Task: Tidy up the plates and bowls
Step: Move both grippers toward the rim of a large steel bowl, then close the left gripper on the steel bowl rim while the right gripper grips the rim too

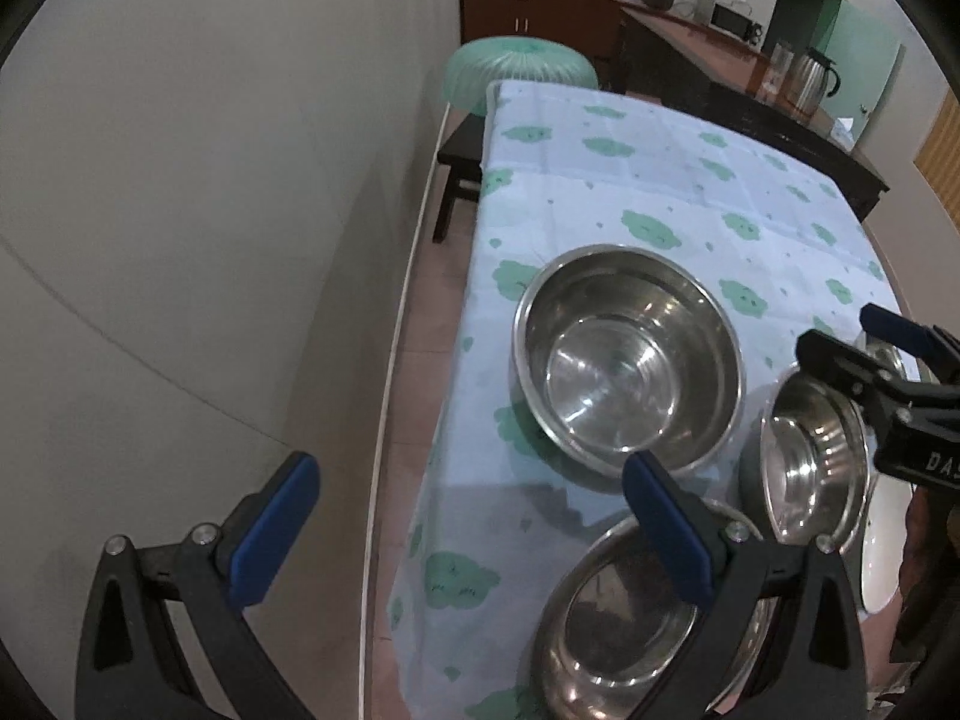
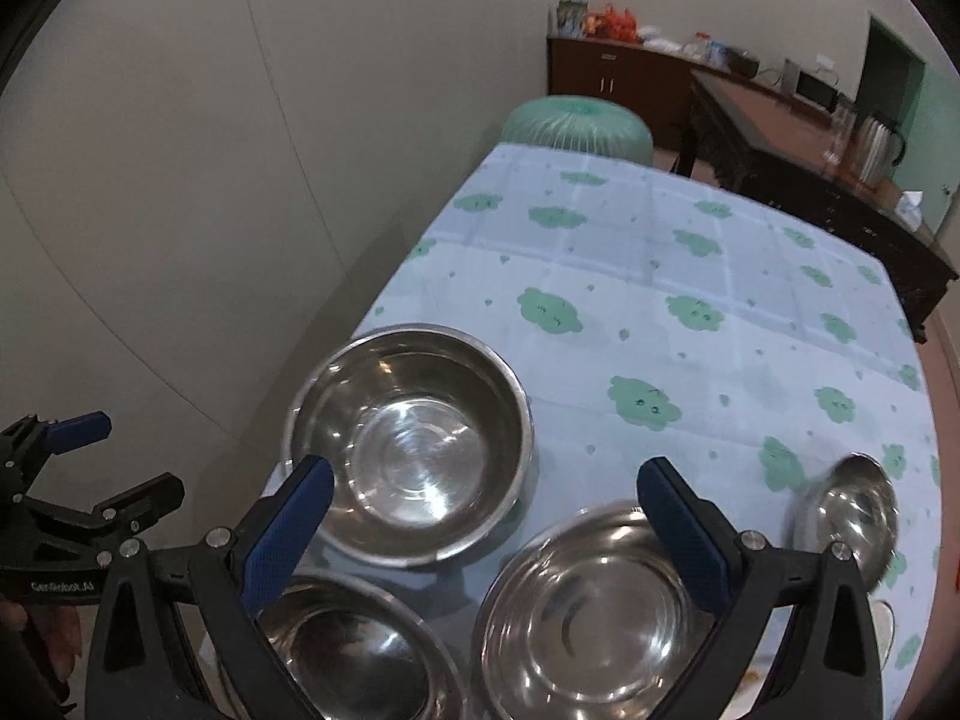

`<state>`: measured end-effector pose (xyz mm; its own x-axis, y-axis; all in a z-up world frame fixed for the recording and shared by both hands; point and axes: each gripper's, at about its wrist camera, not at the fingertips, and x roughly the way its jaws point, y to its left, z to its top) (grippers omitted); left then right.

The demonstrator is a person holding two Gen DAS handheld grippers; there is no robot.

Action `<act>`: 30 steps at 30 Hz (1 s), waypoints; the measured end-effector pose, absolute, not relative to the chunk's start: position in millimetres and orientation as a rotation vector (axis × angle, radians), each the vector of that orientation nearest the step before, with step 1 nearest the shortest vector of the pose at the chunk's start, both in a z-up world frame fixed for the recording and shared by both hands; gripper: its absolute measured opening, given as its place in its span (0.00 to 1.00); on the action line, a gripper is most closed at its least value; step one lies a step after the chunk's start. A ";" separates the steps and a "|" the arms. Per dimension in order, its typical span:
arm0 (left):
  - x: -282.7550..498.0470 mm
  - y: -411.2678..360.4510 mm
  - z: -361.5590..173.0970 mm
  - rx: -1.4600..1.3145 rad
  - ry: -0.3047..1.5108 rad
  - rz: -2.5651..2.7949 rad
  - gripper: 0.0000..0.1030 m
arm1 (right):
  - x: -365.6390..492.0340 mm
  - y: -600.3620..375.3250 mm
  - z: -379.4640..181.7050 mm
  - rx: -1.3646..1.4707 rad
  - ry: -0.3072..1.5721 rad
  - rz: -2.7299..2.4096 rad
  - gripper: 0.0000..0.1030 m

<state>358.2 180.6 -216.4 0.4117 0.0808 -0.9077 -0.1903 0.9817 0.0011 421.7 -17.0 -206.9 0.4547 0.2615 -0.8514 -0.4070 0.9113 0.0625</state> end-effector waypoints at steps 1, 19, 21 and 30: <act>365.1 178.8 -220.6 -0.108 1.142 0.169 0.99 | 426.5 -16.7 -210.5 -0.158 1.027 0.420 0.99; 431.2 185.0 -291.9 -0.205 1.312 0.155 0.73 | 500.9 -2.8 -290.3 -0.195 1.233 0.455 0.67; 432.8 184.2 -295.7 -0.209 1.323 0.149 0.64 | 503.6 -2.8 -296.4 -0.190 1.252 0.467 0.59; 438.7 179.1 -313.7 -0.225 1.372 0.135 0.40 | 510.5 -5.5 -317.0 -0.196 1.326 0.486 0.39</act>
<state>438.7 179.1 -313.7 0.1942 -0.0355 -0.9803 -0.2257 0.9709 -0.0798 510.5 -5.5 -317.0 0.1610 0.2280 -0.9603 -0.4468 0.8844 0.1350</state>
